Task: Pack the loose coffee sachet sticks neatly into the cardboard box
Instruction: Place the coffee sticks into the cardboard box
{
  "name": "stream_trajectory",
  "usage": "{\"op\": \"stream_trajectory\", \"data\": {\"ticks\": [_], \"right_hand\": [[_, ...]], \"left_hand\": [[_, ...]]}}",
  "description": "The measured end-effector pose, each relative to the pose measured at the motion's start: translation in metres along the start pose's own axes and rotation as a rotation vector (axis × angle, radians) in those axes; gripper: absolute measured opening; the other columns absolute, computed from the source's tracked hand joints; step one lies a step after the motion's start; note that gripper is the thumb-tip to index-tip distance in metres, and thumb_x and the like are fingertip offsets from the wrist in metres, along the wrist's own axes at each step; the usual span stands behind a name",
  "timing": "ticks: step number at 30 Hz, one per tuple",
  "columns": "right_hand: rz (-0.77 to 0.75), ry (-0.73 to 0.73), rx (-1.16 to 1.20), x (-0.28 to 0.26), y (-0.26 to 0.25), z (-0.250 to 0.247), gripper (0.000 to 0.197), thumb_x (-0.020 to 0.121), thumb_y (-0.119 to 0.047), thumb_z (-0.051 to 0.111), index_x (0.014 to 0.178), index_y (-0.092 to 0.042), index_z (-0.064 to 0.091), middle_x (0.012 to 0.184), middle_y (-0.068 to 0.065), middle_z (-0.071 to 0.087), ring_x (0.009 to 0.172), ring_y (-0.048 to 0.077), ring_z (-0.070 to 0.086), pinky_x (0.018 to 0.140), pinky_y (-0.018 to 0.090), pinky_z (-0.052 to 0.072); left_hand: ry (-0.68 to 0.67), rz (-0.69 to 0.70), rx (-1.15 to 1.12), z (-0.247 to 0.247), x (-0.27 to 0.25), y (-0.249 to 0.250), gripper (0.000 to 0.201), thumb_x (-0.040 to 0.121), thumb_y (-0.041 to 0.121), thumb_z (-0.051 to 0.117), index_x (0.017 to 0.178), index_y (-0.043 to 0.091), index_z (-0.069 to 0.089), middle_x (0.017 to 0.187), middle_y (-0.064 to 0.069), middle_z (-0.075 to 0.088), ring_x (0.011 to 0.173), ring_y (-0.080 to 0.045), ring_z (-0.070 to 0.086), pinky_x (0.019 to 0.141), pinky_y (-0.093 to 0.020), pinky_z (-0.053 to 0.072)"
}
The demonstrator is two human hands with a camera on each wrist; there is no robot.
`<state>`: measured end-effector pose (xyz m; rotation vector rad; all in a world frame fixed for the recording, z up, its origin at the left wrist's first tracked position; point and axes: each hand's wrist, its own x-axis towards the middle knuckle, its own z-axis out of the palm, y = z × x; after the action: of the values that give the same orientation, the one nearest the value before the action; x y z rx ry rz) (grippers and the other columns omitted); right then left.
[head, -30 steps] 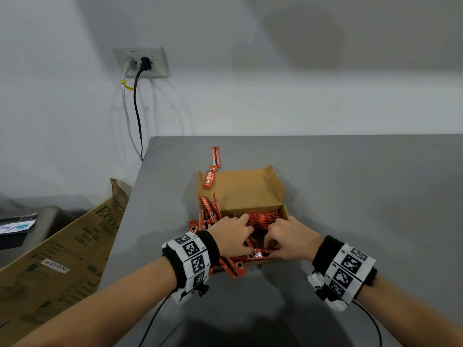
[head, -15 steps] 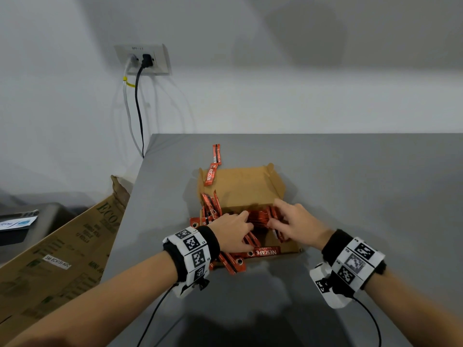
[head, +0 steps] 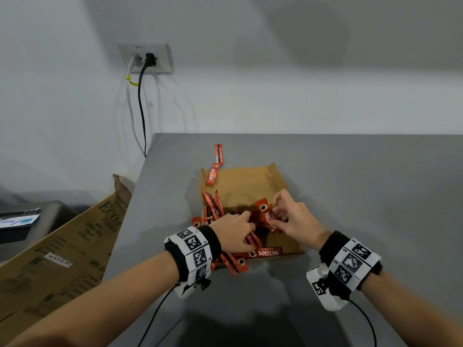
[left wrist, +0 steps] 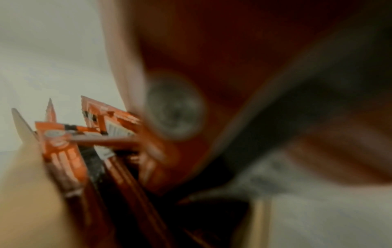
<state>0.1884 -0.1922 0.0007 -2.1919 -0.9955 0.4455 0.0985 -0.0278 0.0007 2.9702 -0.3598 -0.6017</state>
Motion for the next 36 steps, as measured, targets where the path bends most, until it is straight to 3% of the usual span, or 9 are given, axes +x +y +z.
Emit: {"op": "stream_trajectory", "data": {"ticks": [7, 11, 15, 18, 21, 25, 30, 33, 36], "right_hand": [[0.082, 0.055, 0.126, 0.002, 0.003, 0.0, 0.04, 0.075, -0.014, 0.075, 0.103, -0.023, 0.047, 0.083, -0.001, 0.067, 0.075, 0.001, 0.063, 0.067, 0.011, 0.052], [0.084, 0.059, 0.089, 0.0, 0.008, -0.001, 0.02, 0.071, -0.018, 0.078, 0.088, -0.013, 0.067, 0.083, 0.001, 0.07, 0.071, -0.005, 0.062, 0.066, 0.004, 0.048], [0.124, 0.107, 0.163, -0.001, 0.008, -0.001, 0.018, 0.07, -0.018, 0.079, 0.081, -0.018, 0.064, 0.075, 0.001, 0.068, 0.06, -0.006, 0.062, 0.057, 0.008, 0.049], [0.121, 0.175, 0.205, -0.003, 0.003, -0.001, 0.046, 0.077, -0.01, 0.073, 0.114, -0.022, 0.048, 0.09, -0.001, 0.064, 0.061, -0.002, 0.065, 0.054, 0.013, 0.052], [0.056, 0.197, 0.265, -0.006, -0.001, 0.001, 0.076, 0.082, 0.001, 0.064, 0.14, -0.027, 0.024, 0.098, -0.019, 0.054, 0.069, 0.006, 0.068, 0.056, 0.013, 0.052], [0.003, 0.262, 0.185, -0.008, 0.001, 0.004, 0.034, 0.087, 0.0, 0.059, 0.113, -0.021, 0.052, 0.098, 0.01, 0.065, 0.069, -0.005, 0.064, 0.057, 0.007, 0.048], [0.003, 0.297, 0.212, -0.015, 0.003, 0.006, 0.059, 0.085, -0.005, 0.063, 0.134, -0.028, 0.042, 0.09, -0.015, 0.064, 0.088, -0.013, 0.06, 0.075, 0.001, 0.046], [0.039, 0.291, 0.203, -0.016, 0.008, 0.006, 0.031, 0.083, -0.006, 0.066, 0.106, -0.027, 0.059, 0.087, -0.009, 0.068, 0.084, -0.006, 0.064, 0.081, 0.021, 0.055], [0.075, 0.263, 0.251, -0.019, 0.008, 0.005, 0.021, 0.08, -0.002, 0.068, 0.084, -0.019, 0.055, 0.075, -0.001, 0.07, 0.068, 0.004, 0.069, 0.07, 0.028, 0.059]], "left_hand": [[0.001, -0.002, -0.002, 0.0, 0.0, 0.0, 0.057, 0.091, 0.048, 0.048, 0.134, 0.01, 0.044, 0.118, -0.009, 0.042, 0.096, -0.023, 0.052, 0.079, -0.031, 0.041], [-0.002, -0.005, -0.01, 0.0, 0.0, 0.0, 0.057, 0.091, 0.048, 0.049, 0.134, 0.011, 0.045, 0.118, -0.009, 0.042, 0.096, -0.022, 0.052, 0.078, -0.029, 0.039], [-0.007, -0.008, -0.007, -0.001, 0.0, 0.0, 0.057, 0.091, 0.048, 0.049, 0.134, 0.01, 0.045, 0.119, -0.01, 0.042, 0.096, -0.023, 0.052, 0.081, -0.032, 0.044], [-0.005, -0.004, -0.001, -0.001, 0.0, 0.0, 0.057, 0.091, 0.047, 0.049, 0.133, 0.01, 0.045, 0.118, -0.01, 0.043, 0.096, -0.023, 0.052, 0.082, -0.033, 0.044], [-0.004, -0.004, -0.005, 0.0, 0.0, 0.0, 0.057, 0.091, 0.048, 0.049, 0.134, 0.01, 0.045, 0.117, -0.01, 0.043, 0.097, -0.023, 0.052, 0.082, -0.032, 0.044], [0.0, -0.003, -0.01, -0.001, -0.001, 0.0, 0.057, 0.091, 0.047, 0.049, 0.134, 0.01, 0.045, 0.118, -0.009, 0.043, 0.097, -0.023, 0.053, 0.083, -0.033, 0.044], [0.002, -0.003, -0.016, -0.001, 0.0, 0.0, 0.058, 0.091, 0.047, 0.049, 0.135, 0.01, 0.044, 0.118, -0.01, 0.043, 0.098, -0.023, 0.052, 0.084, -0.033, 0.043], [-0.004, -0.006, -0.034, -0.002, -0.001, 0.0, 0.058, 0.091, 0.046, 0.049, 0.136, 0.011, 0.043, 0.12, -0.009, 0.042, 0.099, -0.022, 0.051, 0.085, -0.032, 0.043], [-0.009, -0.009, -0.035, -0.002, -0.001, 0.0, 0.058, 0.091, 0.047, 0.05, 0.136, 0.011, 0.043, 0.121, -0.009, 0.042, 0.098, -0.022, 0.052, 0.086, -0.033, 0.044]]}}
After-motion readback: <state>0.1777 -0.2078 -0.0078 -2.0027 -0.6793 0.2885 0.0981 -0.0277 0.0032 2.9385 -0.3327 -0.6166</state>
